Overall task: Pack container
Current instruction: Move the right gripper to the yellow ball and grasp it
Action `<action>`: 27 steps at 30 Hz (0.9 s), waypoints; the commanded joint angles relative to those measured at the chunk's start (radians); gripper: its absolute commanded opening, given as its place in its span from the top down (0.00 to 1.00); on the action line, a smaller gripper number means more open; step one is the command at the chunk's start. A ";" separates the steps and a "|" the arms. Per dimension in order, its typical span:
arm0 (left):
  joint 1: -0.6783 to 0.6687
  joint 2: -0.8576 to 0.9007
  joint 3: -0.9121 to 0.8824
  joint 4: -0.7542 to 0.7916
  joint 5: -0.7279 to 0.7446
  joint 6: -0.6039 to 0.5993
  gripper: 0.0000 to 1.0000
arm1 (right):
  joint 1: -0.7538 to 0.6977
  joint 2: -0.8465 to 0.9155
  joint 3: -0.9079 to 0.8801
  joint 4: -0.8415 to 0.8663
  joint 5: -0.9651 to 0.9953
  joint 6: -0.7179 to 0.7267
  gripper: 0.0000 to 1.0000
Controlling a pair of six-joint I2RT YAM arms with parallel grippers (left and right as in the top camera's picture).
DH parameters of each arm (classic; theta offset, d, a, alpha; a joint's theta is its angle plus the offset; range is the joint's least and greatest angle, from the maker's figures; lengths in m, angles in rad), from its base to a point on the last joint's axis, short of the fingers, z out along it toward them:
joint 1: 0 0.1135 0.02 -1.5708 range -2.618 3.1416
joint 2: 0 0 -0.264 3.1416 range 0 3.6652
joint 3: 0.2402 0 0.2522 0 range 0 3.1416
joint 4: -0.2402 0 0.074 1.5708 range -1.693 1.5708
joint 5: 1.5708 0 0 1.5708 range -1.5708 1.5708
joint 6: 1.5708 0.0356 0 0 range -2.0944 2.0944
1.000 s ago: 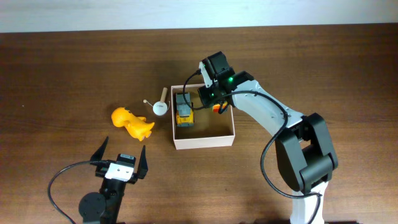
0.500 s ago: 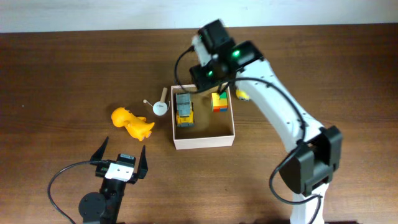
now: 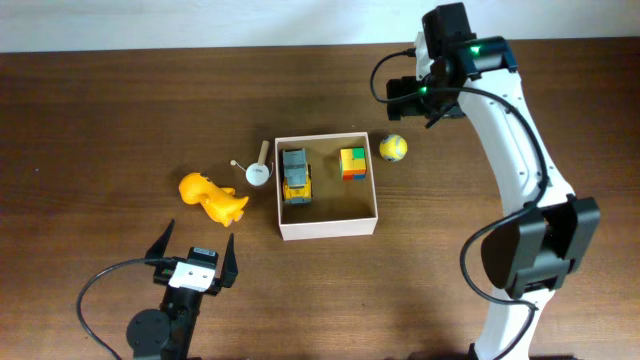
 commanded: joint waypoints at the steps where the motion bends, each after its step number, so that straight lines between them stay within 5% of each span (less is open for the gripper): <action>1: 0.005 -0.008 -0.005 -0.005 0.000 0.012 0.01 | -0.003 0.066 -0.028 0.016 0.002 0.007 0.10; 27: 0.005 -0.008 -0.005 -0.005 0.000 0.012 0.01 | -0.001 0.301 -0.053 0.066 0.001 0.019 0.14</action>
